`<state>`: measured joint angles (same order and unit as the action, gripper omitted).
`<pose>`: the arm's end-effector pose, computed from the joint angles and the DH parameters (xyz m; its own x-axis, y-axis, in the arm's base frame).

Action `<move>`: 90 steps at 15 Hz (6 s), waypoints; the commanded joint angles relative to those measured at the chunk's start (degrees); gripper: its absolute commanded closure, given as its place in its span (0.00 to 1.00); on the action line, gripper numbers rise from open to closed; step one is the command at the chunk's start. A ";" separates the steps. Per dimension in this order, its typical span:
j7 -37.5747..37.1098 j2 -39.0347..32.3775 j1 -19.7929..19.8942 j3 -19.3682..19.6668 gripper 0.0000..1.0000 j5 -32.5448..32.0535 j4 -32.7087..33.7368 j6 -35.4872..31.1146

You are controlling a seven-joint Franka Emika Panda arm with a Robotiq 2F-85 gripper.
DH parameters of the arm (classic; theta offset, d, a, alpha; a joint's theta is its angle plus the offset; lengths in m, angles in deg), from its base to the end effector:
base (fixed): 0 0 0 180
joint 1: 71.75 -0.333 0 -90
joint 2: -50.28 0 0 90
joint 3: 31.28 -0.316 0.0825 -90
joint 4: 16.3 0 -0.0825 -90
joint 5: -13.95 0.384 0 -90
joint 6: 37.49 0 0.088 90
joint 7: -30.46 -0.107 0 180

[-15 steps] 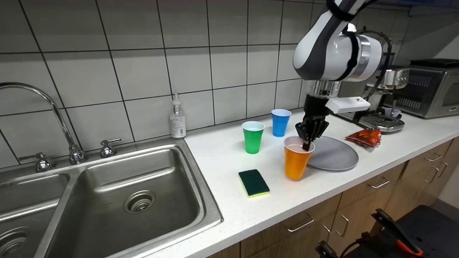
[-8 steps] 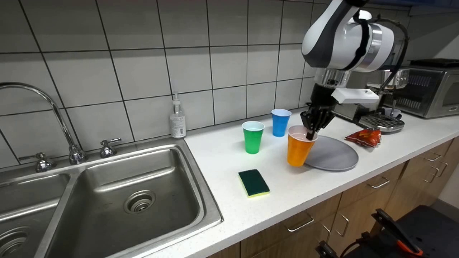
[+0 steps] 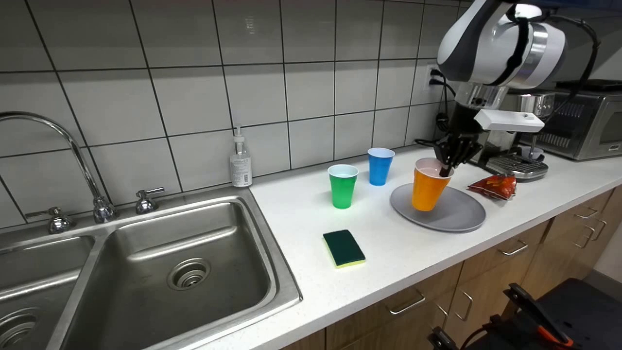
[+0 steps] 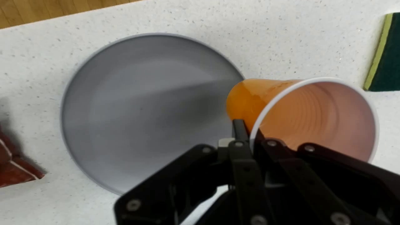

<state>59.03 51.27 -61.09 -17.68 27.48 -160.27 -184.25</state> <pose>0.4259 -0.1956 0.2920 0.9858 -0.1233 0.1137 -0.1117 -0.9884 -0.1029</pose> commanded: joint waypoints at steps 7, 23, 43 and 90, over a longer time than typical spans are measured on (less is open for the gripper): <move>-2.55 -4.36 5.81 4.04 0.99 0.69 8.24 7.42; -9.62 -18.58 11.90 3.55 0.99 2.59 21.93 14.04; -12.03 -20.36 11.99 3.18 0.68 0.61 22.49 14.13; -14.88 -29.05 10.88 -4.82 0.00 4.95 36.62 6.91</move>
<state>46.13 25.37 -50.85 -20.46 31.25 -127.76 -177.42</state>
